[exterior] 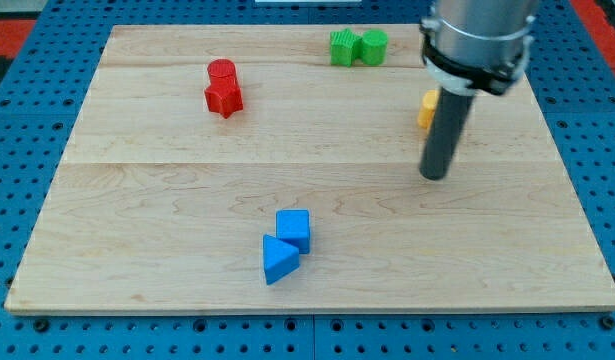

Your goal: Push the yellow blocks towards the top

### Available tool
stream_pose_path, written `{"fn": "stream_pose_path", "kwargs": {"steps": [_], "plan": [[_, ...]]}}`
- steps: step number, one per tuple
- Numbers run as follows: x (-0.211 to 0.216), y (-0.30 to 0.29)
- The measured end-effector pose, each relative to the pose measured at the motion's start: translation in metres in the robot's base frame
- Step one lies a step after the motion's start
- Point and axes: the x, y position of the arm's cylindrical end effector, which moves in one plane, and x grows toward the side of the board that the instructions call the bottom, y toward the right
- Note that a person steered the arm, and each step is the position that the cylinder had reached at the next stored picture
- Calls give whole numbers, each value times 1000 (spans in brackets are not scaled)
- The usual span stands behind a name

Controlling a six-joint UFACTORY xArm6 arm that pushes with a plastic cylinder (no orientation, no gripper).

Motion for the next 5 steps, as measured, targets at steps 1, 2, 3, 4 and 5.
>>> {"fn": "stream_pose_path", "kwargs": {"steps": [1, 2, 3, 4, 5], "plan": [[-11, 36], [-34, 28], [-59, 21], [-79, 6], [-81, 4]]}}
